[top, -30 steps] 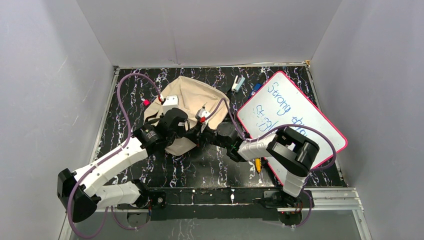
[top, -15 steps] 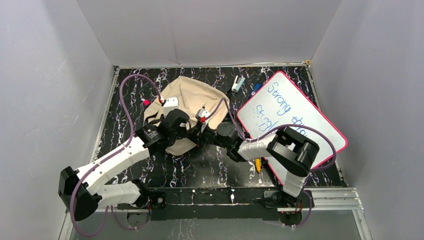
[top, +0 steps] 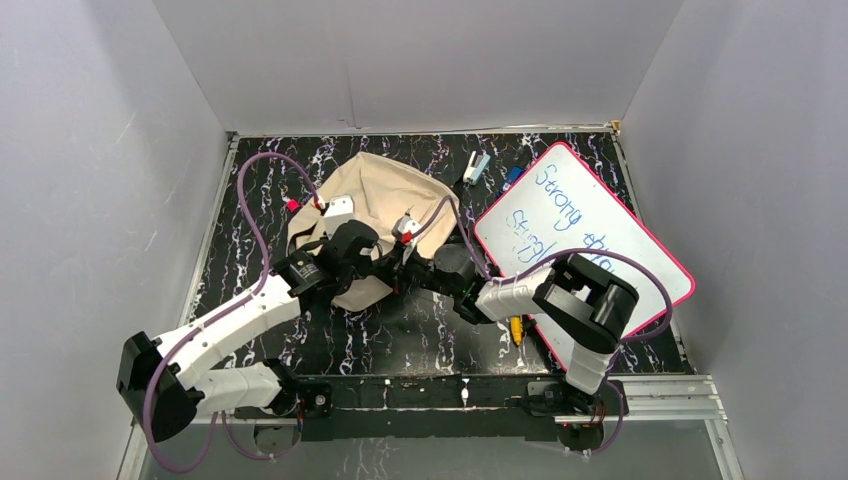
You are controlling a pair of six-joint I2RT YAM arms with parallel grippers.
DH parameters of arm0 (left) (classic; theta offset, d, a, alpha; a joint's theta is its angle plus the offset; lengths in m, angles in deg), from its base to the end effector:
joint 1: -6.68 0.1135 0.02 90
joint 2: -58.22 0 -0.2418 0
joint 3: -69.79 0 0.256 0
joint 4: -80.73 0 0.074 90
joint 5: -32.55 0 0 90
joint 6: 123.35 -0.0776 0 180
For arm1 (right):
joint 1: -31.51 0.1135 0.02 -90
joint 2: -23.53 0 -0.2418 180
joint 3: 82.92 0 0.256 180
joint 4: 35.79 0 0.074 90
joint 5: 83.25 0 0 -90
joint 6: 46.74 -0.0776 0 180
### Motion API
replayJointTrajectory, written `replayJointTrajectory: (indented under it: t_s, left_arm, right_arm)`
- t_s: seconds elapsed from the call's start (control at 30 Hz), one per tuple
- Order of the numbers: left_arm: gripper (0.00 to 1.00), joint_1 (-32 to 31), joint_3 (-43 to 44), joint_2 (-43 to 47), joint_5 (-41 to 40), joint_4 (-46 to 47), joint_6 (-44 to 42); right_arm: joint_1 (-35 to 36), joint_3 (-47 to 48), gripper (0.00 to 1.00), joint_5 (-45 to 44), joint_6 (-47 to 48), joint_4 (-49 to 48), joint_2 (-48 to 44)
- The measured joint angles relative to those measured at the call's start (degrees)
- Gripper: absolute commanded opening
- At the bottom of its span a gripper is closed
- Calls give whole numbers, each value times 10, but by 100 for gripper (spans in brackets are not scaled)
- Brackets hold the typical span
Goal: Pack the student bag
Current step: Zip the student bag at the center of the board.
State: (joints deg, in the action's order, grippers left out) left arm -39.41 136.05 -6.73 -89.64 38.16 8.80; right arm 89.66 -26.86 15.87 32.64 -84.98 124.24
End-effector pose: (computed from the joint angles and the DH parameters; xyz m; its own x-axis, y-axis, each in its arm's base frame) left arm 0.2230 -0.1720 0.2463 -0.5619 -0.2352 -0.7931 -0.0608 0.9679 -0.2440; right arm 0.1992 0.3439 0.1831 -0.1289 0.1374 -0.9821 -0.9140 0.3678 0.1714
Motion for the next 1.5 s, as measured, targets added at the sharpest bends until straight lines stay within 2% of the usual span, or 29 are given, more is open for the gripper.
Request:
replayJointTrajectory:
  t_s: [0.2, 0.23, 0.27, 0.37, 0.47, 0.6, 0.77, 0.9, 1.0, 1.07, 1.17, 1.4, 1.5]
  left_arm:
    - [0, 0, -7, -6, 1, 21, 10]
    - [0, 0, -7, -8, 2, 24, 11]
    - [0, -1, -7, -9, 2, 26, 12]
    - [0, -1, -7, -11, 3, 29, 14]
    - [0, -1, -13, -11, 2, 30, 12]
    - [0, -1, -23, -11, 3, 28, 3]
    - [0, -1, -24, -20, 12, 27, -19]
    - [0, -1, -24, -30, 16, 26, -28]
    - [0, -1, -24, -28, 15, 26, -27]
    - [0, -1, -24, -24, 13, 26, -24]
    - [0, -1, -24, -14, 10, 26, -20]
    - [0, -1, -24, -4, 10, 26, -15]
    - [0, -1, -24, -4, 11, 26, -14]
  right_arm:
    - [0, 0, 0, 0, -2, 0, 0]
    - [0, 0, 0, -1, -2, 0, 0]
    - [0, 0, 6, -1, -2, 0, 0]
    - [0, -3, 35, -3, -4, 0, -1]
    - [0, -15, 47, -5, 0, 0, -15]
    - [0, -40, 55, -4, 33, 25, -70]
    - [0, -49, 63, 0, 143, 113, -164]
    - [0, -49, 65, -3, 224, 183, -196]
    - [0, -49, 66, -23, 224, 233, -197]
    - [0, -49, 68, -44, 190, 259, -199]
    - [0, -49, 73, -93, 90, 290, -212]
    - [-2, -34, 79, -239, -322, 449, -235]
    - [-3, -43, 85, -266, -462, 467, -237]
